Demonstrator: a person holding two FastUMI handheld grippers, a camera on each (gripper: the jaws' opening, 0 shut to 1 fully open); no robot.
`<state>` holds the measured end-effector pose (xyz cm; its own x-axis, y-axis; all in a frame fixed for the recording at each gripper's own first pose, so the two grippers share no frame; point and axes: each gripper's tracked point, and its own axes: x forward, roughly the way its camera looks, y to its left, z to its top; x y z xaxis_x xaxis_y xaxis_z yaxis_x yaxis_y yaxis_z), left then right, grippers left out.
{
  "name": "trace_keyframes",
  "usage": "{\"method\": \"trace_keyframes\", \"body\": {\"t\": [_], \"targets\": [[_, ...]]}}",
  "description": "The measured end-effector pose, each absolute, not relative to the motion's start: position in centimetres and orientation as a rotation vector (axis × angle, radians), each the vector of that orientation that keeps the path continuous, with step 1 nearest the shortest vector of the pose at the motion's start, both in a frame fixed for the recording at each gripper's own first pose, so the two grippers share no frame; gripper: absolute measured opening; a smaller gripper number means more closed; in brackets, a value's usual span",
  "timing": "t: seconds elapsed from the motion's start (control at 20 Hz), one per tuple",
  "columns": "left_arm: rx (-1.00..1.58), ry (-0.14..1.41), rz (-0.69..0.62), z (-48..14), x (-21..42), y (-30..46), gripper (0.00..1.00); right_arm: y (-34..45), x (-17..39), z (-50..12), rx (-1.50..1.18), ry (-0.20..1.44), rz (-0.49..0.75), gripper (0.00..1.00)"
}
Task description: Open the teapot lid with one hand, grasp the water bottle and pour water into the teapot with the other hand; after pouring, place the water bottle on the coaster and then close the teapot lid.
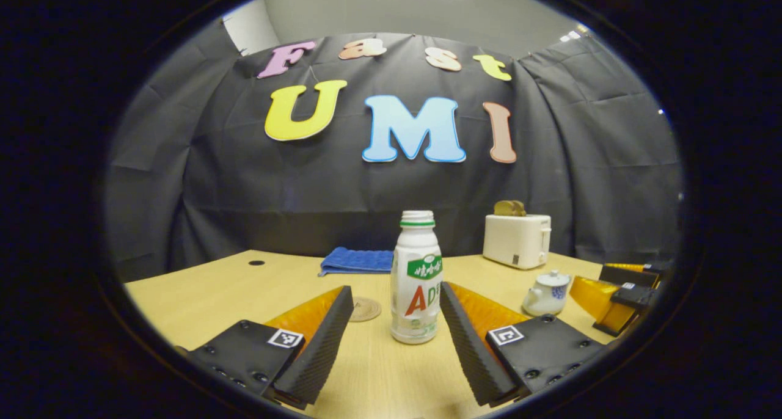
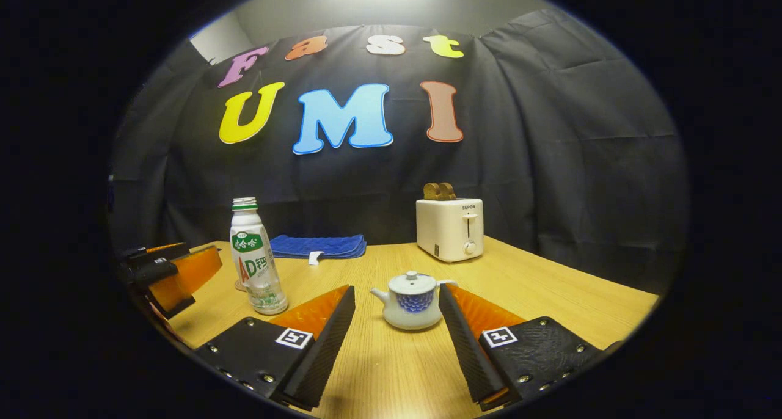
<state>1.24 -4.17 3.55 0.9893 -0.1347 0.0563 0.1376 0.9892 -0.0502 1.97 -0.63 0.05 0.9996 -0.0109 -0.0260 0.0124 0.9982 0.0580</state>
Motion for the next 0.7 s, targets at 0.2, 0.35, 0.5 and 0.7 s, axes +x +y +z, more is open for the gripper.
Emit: {"method": "trace_keyframes", "body": {"t": [0.2, 0.35, 0.5, 0.7], "targets": [[-0.001, -0.072, -0.129, 5.0, 3.9, -4.5, 0.99, -2.0, 5.8, 1.8, 0.026, 0.015, -0.036, 0.84], [-0.011, -0.064, -0.129, 4.8, 5.2, -4.7, 1.00, -2.2, 8.8, 0.6, 0.063, 0.111, -0.034, 0.79], [-0.029, -0.008, -0.115, 2.7, 6.1, -3.9, 1.00, -3.5, 10.6, 0.1, 0.005, 0.139, -0.079, 0.58], [0.005, 0.005, -0.120, 2.3, 6.1, -4.4, 0.99, -2.3, 10.7, -1.3, -0.055, 0.187, -0.049, 0.38]]}}
